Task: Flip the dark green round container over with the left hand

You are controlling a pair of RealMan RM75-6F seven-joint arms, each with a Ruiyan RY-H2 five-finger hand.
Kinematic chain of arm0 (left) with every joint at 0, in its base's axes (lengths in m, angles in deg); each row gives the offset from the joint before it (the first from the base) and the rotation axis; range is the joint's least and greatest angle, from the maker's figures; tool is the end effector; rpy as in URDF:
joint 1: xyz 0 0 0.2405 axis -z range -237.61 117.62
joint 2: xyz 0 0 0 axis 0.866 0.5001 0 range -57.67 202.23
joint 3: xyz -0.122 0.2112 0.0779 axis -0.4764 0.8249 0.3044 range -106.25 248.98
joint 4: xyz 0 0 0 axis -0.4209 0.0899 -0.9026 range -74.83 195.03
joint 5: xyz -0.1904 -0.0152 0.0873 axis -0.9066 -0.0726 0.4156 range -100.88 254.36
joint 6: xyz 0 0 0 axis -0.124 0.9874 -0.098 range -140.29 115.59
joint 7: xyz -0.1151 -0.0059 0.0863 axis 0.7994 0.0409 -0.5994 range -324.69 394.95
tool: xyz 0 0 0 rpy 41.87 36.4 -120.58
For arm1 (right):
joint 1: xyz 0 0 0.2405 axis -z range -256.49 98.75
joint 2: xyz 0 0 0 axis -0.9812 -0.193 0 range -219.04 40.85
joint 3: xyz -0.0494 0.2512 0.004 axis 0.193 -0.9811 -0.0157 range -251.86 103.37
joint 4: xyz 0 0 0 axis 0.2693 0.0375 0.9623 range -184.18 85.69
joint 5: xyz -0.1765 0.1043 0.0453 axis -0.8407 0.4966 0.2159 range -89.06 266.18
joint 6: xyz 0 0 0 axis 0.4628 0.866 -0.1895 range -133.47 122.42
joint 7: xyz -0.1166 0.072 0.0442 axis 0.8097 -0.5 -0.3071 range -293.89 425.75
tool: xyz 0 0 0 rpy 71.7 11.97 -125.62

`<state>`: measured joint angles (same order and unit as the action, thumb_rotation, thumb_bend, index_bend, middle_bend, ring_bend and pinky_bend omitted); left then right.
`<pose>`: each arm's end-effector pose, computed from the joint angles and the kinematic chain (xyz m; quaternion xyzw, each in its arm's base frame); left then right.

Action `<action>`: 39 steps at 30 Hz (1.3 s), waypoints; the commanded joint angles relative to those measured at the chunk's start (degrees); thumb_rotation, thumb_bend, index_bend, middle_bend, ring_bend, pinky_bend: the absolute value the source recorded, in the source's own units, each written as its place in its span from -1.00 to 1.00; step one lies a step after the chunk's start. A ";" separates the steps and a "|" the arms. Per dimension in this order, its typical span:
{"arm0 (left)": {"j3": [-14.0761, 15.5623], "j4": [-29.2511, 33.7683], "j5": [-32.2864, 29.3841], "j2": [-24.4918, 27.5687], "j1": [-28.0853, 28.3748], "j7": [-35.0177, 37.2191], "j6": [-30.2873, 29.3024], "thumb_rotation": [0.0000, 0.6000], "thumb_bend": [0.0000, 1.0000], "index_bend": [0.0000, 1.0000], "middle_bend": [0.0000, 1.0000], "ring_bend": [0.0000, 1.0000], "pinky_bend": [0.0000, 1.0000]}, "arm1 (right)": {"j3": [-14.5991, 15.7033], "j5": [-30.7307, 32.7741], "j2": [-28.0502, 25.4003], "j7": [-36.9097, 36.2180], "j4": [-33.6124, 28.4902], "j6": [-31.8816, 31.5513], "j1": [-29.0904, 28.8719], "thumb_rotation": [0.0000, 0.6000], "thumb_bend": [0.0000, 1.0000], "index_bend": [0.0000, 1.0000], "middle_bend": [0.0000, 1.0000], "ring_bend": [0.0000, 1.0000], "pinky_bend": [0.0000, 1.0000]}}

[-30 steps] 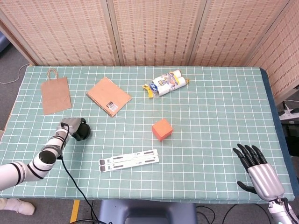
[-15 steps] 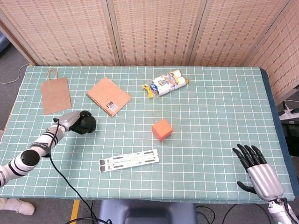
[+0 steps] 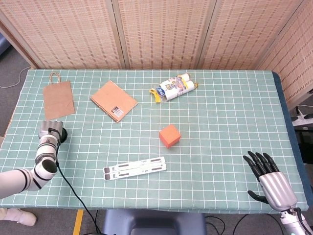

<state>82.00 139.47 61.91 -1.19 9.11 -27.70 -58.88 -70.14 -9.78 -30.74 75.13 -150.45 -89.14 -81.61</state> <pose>-0.2426 0.4143 0.0938 -0.6782 -0.4063 0.0746 0.6078 -0.2761 -0.1390 0.1477 0.6930 -0.3561 0.3452 0.5232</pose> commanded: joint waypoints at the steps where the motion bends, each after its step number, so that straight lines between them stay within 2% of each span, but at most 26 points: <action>1: 1.73 0.40 -7.90 -2.30 4.00 -8.68 -4.74 1.00 -0.07 0.06 0.16 0.20 0.70 | 0.06 -0.07 0.00 0.02 -0.02 0.07 -0.02 1.00 -0.91 -1.00 -1.00 -1.00 -1.00; 7: -1.92 2.44 -12.42 -0.08 3.59 -11.40 -0.93 1.00 -0.07 0.06 0.16 0.20 0.69 | 0.18 -0.20 0.11 0.29 -0.03 0.31 -0.08 1.00 -0.91 -1.00 -1.00 -1.00 -1.00; 10: -5.13 2.67 -12.02 1.81 1.70 -8.31 5.80 1.00 -0.07 0.04 0.15 0.20 0.67 | 0.28 -0.33 0.15 0.14 -0.06 0.45 -0.15 1.00 -0.91 -1.00 -1.00 -1.00 -1.00; 14: -11.13 1.59 -10.49 5.24 -2.65 1.55 20.11 1.00 -0.07 0.04 0.13 0.19 0.67 | 0.23 -0.27 0.04 -0.37 -0.12 0.20 -0.09 1.00 -0.91 -1.00 -1.00 -1.00 -1.00; 17: -12.64 0.57 -6.83 6.46 -4.32 6.65 25.31 1.00 -0.07 0.05 0.13 0.19 0.67 | 0.17 -0.17 -0.01 -0.60 -0.06 0.12 -0.08 1.00 -0.91 -1.00 -1.00 -1.00 -1.00; 21: -10.72 0.48 0.76 6.06 -4.16 10.63 23.00 1.00 -0.07 0.07 0.13 0.19 0.66 | 0.18 -0.08 0.03 -0.66 0.09 0.48 -0.25 1.00 -0.91 -1.00 -1.00 -1.00 -1.00; 26: -6.67 0.91 5.05 4.85 -2.60 13.45 19.10 1.00 -0.07 0.08 0.13 0.18 0.66 | 0.18 -0.04 0.00 -0.67 -0.01 0.51 -0.28 1.00 -0.91 -1.00 -1.00 -1.00 -1.00; 33: 0.57 2.24 5.58 2.58 1.82 11.58 12.78 1.00 -0.07 0.05 0.14 0.19 0.68 | 0.32 -0.18 0.06 -0.27 -0.10 0.71 -0.31 1.00 -0.91 -1.00 -1.00 -1.00 -1.00; 39: 2.67 1.64 4.31 0.38 3.06 11.79 11.56 1.00 -0.07 -0.08 0.05 0.12 0.61 | 0.37 -0.19 -0.05 -0.87 -0.15 0.69 -0.34 1.00 -0.91 -1.00 -1.00 -1.00 -1.00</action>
<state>84.48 141.34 66.17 -0.53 12.08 -15.99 -47.20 -69.78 -9.97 -30.78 74.27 -150.60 -88.45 -81.95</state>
